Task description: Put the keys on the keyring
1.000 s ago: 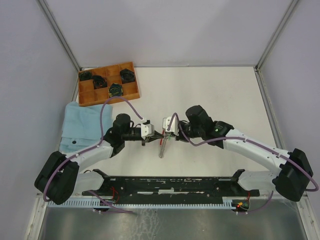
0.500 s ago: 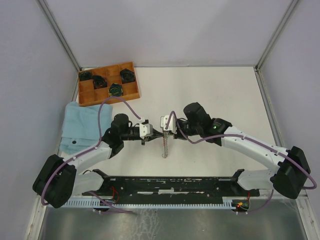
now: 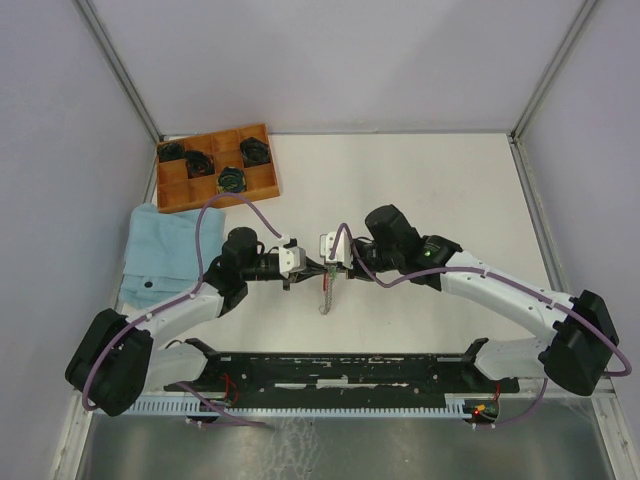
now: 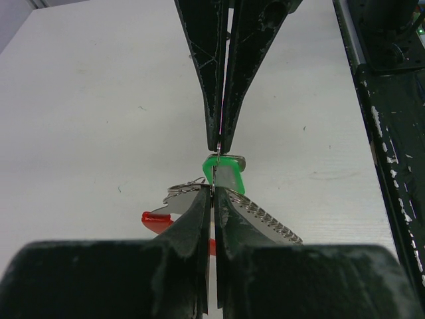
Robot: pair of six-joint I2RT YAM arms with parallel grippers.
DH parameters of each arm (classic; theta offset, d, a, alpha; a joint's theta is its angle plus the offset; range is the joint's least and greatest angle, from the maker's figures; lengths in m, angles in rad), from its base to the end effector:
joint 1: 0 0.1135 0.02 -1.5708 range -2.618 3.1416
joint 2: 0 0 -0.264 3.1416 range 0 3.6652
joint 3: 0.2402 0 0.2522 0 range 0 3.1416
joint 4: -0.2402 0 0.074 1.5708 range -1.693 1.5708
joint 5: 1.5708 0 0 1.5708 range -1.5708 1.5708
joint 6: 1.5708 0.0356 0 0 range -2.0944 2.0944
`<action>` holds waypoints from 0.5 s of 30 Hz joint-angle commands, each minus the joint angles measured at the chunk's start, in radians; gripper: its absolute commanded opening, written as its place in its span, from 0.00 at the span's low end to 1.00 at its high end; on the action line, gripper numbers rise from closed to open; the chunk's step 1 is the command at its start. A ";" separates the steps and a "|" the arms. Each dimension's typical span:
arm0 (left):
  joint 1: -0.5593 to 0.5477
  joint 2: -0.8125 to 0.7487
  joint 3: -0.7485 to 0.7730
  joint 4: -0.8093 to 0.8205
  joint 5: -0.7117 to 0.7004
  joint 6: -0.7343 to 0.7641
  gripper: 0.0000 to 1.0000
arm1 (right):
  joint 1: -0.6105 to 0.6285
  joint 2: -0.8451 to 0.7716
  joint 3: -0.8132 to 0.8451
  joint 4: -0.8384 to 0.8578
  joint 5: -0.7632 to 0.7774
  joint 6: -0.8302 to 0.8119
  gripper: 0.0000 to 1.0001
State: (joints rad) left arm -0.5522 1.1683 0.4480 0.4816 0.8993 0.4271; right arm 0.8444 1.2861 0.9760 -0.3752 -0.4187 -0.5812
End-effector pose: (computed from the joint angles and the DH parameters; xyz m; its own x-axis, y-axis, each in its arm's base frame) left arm 0.1843 -0.1463 0.2172 0.2203 0.1670 -0.9610 0.9699 0.0675 0.2340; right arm 0.1751 0.2189 0.2818 0.1384 -0.5994 -0.7884 -0.9764 0.0507 -0.2100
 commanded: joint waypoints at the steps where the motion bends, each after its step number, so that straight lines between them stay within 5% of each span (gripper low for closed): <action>1: -0.007 -0.010 0.020 0.068 0.022 -0.023 0.03 | 0.005 -0.007 0.039 0.029 -0.020 -0.010 0.01; 15: -0.006 -0.001 0.024 0.067 0.035 -0.026 0.03 | 0.008 -0.003 0.036 0.042 -0.011 -0.006 0.01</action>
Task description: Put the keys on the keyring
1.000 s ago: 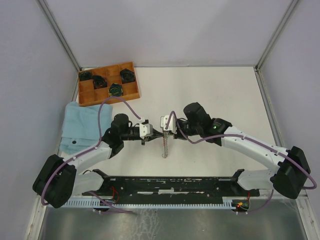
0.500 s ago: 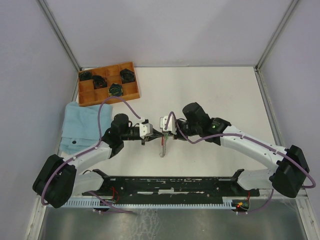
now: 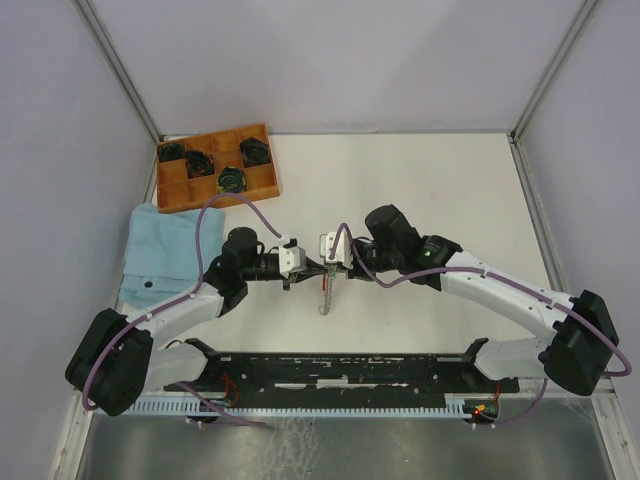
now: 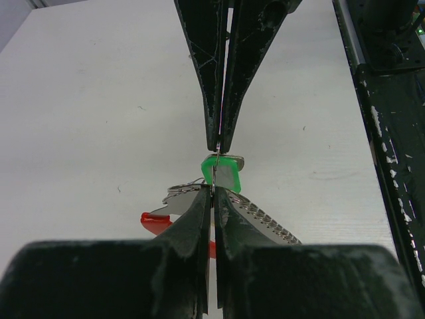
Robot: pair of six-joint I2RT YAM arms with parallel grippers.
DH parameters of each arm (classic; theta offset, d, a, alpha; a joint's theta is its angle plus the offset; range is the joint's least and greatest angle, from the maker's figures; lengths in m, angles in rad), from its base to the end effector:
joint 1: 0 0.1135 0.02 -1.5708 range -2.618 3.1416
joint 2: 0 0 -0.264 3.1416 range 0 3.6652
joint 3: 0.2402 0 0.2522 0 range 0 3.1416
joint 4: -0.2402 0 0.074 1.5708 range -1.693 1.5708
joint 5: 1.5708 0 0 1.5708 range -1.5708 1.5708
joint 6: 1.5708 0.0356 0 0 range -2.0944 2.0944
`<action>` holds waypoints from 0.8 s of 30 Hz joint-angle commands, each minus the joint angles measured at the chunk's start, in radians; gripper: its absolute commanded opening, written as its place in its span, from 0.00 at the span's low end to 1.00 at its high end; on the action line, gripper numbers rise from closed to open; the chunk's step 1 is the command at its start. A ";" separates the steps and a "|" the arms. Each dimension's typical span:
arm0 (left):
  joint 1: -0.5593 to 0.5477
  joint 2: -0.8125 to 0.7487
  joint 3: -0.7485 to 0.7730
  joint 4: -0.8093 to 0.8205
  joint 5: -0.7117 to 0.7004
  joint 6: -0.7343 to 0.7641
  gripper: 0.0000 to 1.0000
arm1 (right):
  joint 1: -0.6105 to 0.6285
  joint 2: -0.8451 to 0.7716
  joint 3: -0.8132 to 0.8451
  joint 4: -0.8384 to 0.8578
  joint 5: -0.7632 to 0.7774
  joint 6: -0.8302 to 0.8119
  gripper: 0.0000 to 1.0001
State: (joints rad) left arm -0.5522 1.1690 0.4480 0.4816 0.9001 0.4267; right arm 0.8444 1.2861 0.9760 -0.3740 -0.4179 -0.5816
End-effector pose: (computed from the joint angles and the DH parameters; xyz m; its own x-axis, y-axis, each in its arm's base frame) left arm 0.1844 -0.1464 0.2170 0.2193 0.1670 -0.9613 0.9702 0.0668 0.2330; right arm 0.1752 0.2189 0.2819 0.1394 -0.5991 -0.7885 -0.9760 0.0512 -0.2114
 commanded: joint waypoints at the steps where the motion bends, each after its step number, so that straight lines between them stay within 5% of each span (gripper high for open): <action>1: -0.005 -0.002 0.024 0.068 0.034 -0.026 0.03 | 0.008 -0.002 0.036 0.041 -0.012 -0.005 0.01; 24: -0.006 -0.004 0.022 0.058 0.021 -0.023 0.03 | 0.013 -0.027 0.034 0.026 0.021 -0.003 0.01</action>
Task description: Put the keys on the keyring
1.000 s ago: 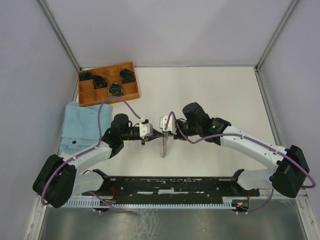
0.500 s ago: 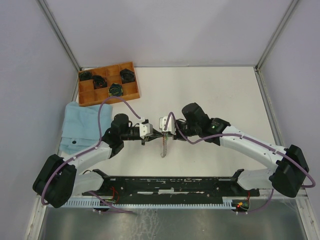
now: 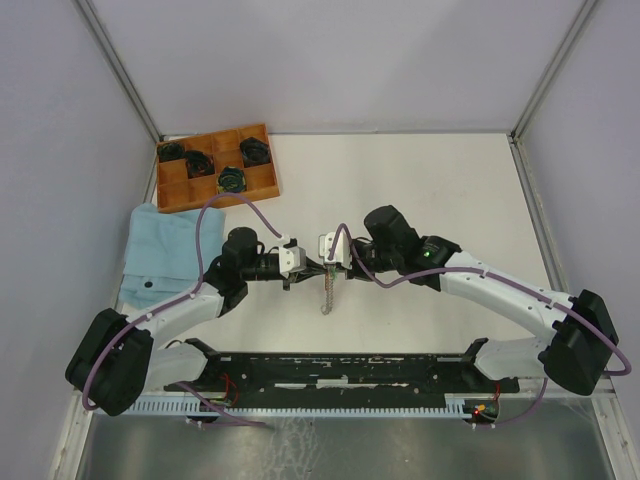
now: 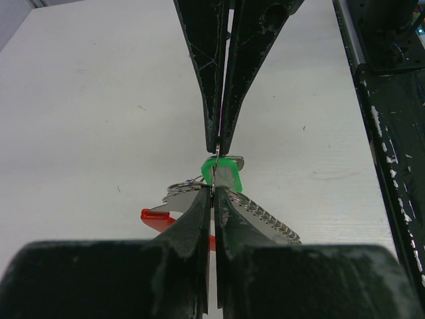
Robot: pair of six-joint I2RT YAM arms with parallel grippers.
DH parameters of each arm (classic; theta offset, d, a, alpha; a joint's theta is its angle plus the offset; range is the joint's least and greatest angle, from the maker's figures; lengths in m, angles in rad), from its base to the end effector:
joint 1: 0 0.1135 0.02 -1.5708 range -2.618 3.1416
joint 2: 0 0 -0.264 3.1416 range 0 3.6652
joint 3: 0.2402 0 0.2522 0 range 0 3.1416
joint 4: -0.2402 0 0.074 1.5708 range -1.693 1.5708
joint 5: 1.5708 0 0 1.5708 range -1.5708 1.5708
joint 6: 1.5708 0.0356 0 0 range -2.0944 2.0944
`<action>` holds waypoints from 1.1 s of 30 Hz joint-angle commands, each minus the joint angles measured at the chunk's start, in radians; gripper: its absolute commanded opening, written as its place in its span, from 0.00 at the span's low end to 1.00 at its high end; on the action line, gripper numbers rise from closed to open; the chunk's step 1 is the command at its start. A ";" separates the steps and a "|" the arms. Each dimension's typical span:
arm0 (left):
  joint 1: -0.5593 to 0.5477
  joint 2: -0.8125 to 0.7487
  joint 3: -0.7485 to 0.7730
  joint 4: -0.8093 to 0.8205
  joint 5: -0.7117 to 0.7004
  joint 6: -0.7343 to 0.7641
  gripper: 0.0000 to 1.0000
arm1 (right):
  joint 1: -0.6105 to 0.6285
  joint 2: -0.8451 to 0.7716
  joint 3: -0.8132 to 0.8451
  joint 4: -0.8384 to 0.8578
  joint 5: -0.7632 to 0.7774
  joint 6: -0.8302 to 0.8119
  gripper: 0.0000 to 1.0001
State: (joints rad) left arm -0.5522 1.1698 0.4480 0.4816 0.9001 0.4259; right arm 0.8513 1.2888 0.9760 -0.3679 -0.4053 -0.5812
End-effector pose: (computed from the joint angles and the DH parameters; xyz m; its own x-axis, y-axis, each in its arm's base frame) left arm 0.1844 -0.1464 0.2169 0.2179 0.1674 -0.9615 0.9705 0.0668 0.2316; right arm 0.1746 0.2206 0.2816 0.1437 -0.6016 -0.7858 -0.9742 0.0537 -0.2193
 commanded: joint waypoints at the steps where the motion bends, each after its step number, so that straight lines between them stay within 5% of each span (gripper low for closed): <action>1: -0.006 -0.005 0.022 0.057 0.019 -0.022 0.03 | 0.006 -0.029 0.035 0.018 0.007 -0.003 0.01; 33: -0.006 -0.001 0.026 0.052 0.042 -0.022 0.03 | 0.008 -0.005 0.047 0.036 -0.018 0.000 0.01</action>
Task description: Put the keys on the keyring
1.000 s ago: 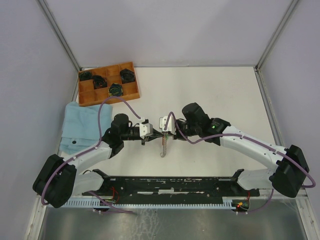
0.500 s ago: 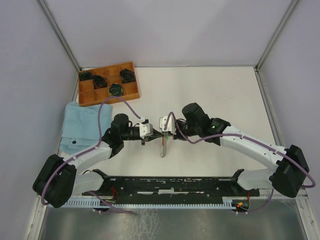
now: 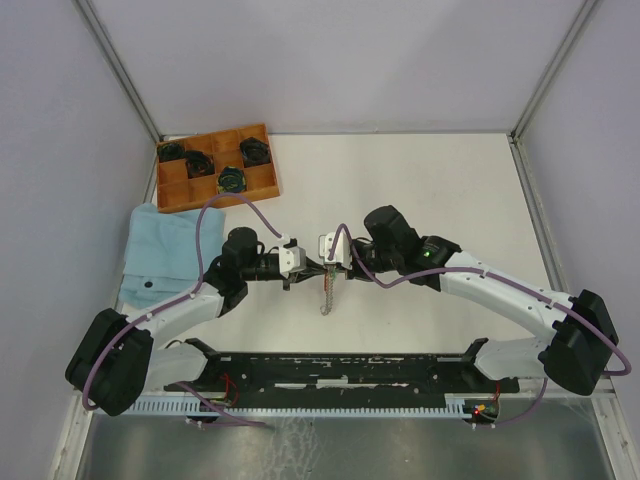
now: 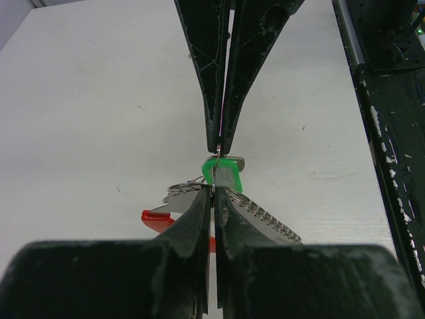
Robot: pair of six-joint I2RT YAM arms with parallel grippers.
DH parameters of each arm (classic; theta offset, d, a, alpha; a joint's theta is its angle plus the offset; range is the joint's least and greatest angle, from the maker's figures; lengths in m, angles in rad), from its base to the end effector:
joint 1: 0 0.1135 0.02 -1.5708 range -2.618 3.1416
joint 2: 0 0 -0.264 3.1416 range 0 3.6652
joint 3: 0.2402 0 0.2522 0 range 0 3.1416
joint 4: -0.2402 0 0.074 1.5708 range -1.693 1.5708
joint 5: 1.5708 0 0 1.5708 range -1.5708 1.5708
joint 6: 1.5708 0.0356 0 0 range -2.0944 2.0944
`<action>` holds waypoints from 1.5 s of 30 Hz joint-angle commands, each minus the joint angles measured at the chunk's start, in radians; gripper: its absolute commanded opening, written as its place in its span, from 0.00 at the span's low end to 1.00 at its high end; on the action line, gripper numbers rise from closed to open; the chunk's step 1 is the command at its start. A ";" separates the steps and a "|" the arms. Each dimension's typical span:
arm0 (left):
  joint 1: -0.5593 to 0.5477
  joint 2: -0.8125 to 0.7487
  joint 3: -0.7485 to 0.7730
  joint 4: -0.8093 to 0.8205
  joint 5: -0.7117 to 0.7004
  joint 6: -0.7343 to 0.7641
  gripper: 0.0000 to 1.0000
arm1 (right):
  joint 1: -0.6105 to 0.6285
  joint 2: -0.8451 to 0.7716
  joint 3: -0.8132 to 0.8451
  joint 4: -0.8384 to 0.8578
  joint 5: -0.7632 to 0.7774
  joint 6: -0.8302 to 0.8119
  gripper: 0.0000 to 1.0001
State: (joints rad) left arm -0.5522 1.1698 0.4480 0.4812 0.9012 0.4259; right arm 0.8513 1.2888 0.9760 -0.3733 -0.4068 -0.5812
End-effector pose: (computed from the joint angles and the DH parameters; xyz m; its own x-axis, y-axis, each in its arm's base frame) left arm 0.1844 -0.1464 0.2168 0.2176 0.1671 -0.9616 0.9707 0.0658 0.2311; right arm 0.1743 0.2203 0.2812 0.1411 -0.6041 -0.7843 -0.9752 0.0518 -0.2153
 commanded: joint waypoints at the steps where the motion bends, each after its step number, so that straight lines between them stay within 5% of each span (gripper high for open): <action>1: -0.005 0.000 0.027 0.053 0.041 -0.022 0.03 | 0.007 -0.005 0.048 0.043 -0.015 0.000 0.01; 45: -0.007 0.004 0.033 0.049 0.047 -0.021 0.03 | 0.012 0.042 0.095 0.003 -0.081 0.003 0.01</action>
State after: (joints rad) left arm -0.5514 1.1721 0.4480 0.4671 0.9016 0.4259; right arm 0.8509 1.3140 1.0050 -0.3973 -0.4194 -0.5808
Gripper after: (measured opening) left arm 0.071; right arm 0.012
